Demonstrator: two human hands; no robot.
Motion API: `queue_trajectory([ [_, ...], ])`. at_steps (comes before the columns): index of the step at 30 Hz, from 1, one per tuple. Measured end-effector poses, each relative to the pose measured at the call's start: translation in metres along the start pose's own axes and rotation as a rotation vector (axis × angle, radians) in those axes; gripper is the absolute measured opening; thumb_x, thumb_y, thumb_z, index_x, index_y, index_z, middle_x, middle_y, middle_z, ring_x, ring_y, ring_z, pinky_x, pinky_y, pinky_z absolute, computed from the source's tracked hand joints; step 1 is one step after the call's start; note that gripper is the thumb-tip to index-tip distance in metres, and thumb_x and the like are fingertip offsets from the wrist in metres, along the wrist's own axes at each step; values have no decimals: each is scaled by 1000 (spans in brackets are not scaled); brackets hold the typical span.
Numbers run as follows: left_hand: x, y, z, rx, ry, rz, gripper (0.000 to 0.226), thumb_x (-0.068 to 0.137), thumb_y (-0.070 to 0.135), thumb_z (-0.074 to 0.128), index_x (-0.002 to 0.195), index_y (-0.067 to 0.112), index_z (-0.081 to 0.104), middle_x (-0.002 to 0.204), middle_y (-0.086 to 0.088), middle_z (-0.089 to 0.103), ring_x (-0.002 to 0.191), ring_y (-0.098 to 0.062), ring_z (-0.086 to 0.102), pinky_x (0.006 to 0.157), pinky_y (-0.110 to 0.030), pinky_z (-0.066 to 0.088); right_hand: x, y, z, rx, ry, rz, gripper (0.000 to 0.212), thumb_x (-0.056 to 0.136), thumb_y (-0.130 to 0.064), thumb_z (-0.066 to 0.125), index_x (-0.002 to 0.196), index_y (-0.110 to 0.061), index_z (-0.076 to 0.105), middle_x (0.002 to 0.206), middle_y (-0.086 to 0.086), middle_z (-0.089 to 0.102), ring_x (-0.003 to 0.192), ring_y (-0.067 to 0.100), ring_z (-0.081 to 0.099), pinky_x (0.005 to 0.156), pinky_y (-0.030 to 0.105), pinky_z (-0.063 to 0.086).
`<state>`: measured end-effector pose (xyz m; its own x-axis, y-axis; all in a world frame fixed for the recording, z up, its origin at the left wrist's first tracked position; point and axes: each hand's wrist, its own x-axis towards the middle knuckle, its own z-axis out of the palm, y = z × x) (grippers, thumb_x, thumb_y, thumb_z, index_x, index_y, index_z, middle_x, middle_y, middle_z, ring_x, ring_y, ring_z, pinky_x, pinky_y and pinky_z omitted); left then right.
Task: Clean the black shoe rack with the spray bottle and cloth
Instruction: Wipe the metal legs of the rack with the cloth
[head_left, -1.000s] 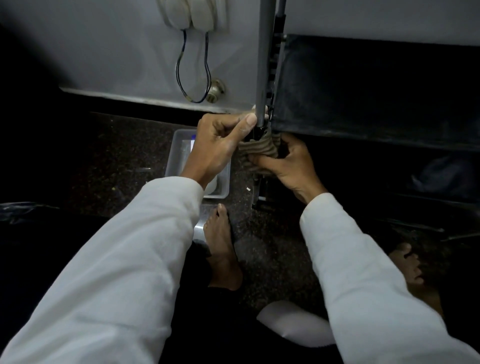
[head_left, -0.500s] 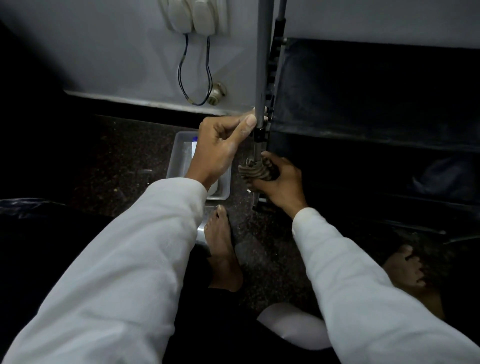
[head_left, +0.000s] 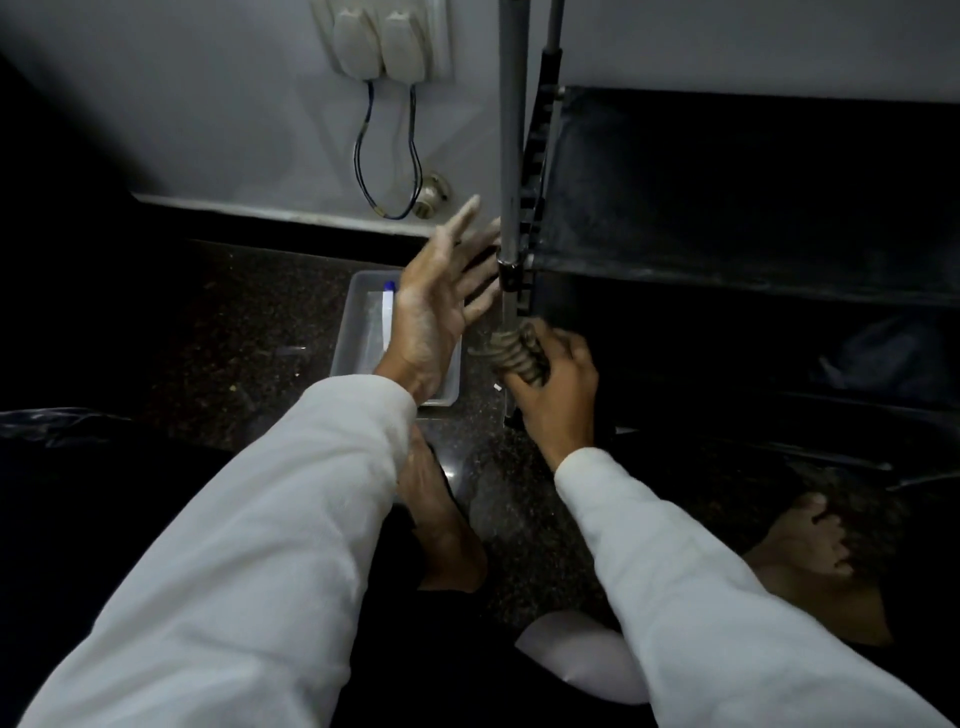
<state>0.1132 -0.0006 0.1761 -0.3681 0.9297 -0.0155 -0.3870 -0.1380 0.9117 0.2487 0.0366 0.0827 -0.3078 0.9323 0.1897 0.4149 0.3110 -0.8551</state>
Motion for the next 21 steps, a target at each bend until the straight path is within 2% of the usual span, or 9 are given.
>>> queue_trajectory([
  [3,-5,-19,0,181,61,-37,41,104,20,40,140,4,50,136,-15,59,126,-25,58,106,-35,47,-34,24,2,-8,164,12,50,73,-2,80,121,-8,69,121,18,57,107,27,63,98,23,46],
  [5,-10,-31,-3,259,38,-60,33,102,11,45,127,-6,59,121,-14,68,114,-19,65,95,-25,52,-57,37,5,31,248,109,48,70,4,80,116,-4,69,115,18,59,103,28,64,96,12,42],
  [7,-13,-41,-4,311,25,-57,29,102,13,47,116,-4,66,116,-14,70,112,-17,67,92,-22,51,-71,47,7,70,240,267,49,68,7,81,114,-3,69,111,20,61,100,32,65,90,4,38],
  [9,-12,-51,-4,328,36,-31,33,103,20,46,108,-2,70,120,-11,70,118,-18,64,100,-27,48,-75,49,8,86,212,348,51,68,6,83,116,-3,69,113,20,63,101,33,64,88,8,39],
  [11,-11,-59,-3,317,53,-16,37,103,29,44,111,3,70,123,-7,68,122,-15,60,105,-26,45,-69,40,12,113,238,307,52,69,4,83,118,-4,68,115,17,64,103,25,64,89,10,42],
  [14,-10,-73,-4,245,84,-95,51,101,48,34,126,14,64,128,-1,66,125,-8,57,104,-22,44,-54,23,21,158,276,178,51,70,4,80,118,-7,68,117,11,63,105,12,61,94,9,44],
  [18,-11,-95,-14,265,44,-218,58,106,46,22,135,12,58,126,4,67,121,-3,59,98,-15,45,-45,27,39,96,314,154,27,77,0,79,103,-3,71,109,14,62,99,21,65,90,27,54],
  [21,-8,-103,-21,275,9,-231,52,106,46,24,136,19,56,130,8,63,125,-2,55,101,-15,43,-41,47,49,-17,233,302,20,81,-7,75,102,-8,74,104,16,64,94,29,66,85,21,46],
])
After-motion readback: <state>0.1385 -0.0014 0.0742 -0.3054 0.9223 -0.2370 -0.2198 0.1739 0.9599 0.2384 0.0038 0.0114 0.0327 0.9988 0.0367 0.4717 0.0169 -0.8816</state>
